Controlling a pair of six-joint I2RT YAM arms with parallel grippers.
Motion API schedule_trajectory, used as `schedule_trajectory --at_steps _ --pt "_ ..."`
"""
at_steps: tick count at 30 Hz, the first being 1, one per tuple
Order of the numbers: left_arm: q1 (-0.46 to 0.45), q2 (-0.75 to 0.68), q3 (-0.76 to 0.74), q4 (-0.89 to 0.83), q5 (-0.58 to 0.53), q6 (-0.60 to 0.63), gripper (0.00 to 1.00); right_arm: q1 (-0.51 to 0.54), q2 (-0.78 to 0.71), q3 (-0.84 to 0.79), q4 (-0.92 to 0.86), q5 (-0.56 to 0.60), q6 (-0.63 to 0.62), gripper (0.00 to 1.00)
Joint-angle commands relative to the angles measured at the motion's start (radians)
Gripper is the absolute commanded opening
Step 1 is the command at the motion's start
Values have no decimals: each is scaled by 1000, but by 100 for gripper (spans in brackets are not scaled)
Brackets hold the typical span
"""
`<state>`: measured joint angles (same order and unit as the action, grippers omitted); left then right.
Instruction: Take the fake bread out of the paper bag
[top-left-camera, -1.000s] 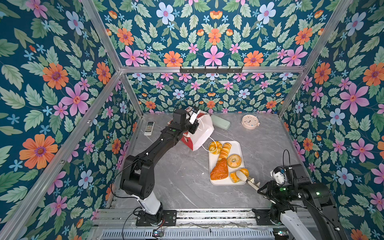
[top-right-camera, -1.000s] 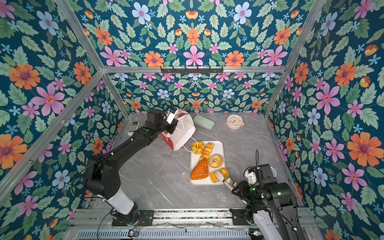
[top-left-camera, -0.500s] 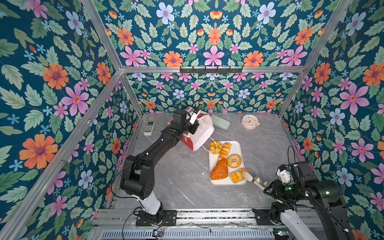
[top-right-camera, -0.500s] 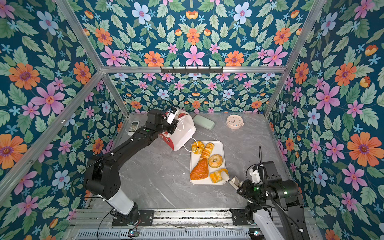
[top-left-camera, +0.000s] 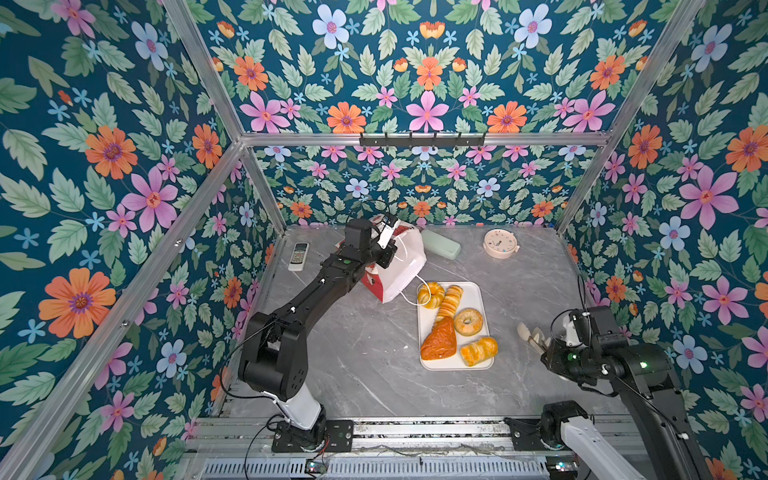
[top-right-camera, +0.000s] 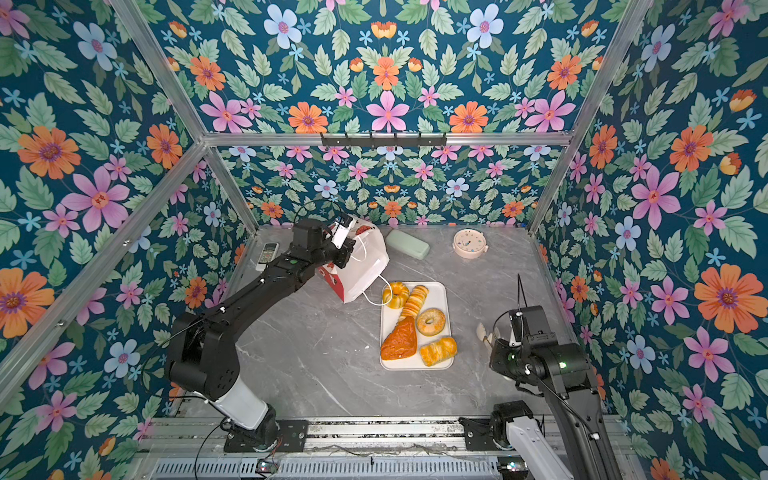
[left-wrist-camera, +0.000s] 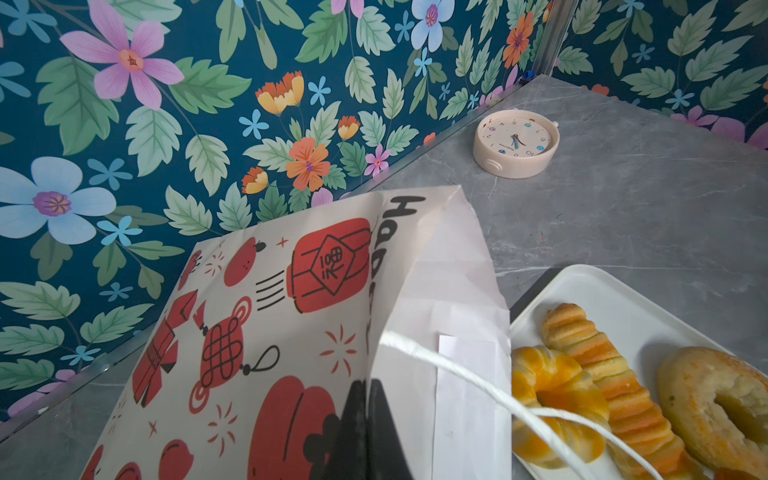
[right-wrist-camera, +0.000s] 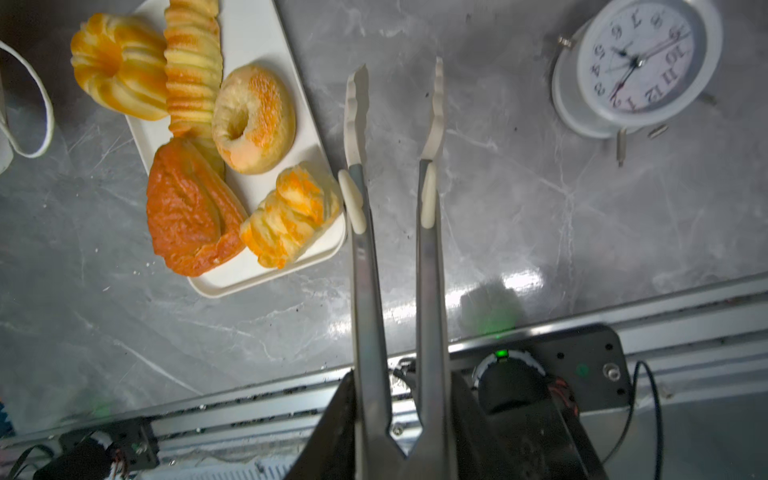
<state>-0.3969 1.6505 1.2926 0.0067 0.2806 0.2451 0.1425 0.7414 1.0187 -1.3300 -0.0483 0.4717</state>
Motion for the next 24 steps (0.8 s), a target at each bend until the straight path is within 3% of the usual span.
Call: schedule_trajectory --at_steps 1,7,15,24 --pt "0 -12 -3 26 -7 13 2 -1 45 -5 206 41 -28 33" --pt "0 -12 -7 35 1 13 2 -1 165 9 355 128 -17 34" --pt "1 -7 -10 36 11 11 2 -2 378 -111 581 304 -24 37" --pt "1 -13 2 32 16 11 2 -4 600 -172 651 264 56 39"
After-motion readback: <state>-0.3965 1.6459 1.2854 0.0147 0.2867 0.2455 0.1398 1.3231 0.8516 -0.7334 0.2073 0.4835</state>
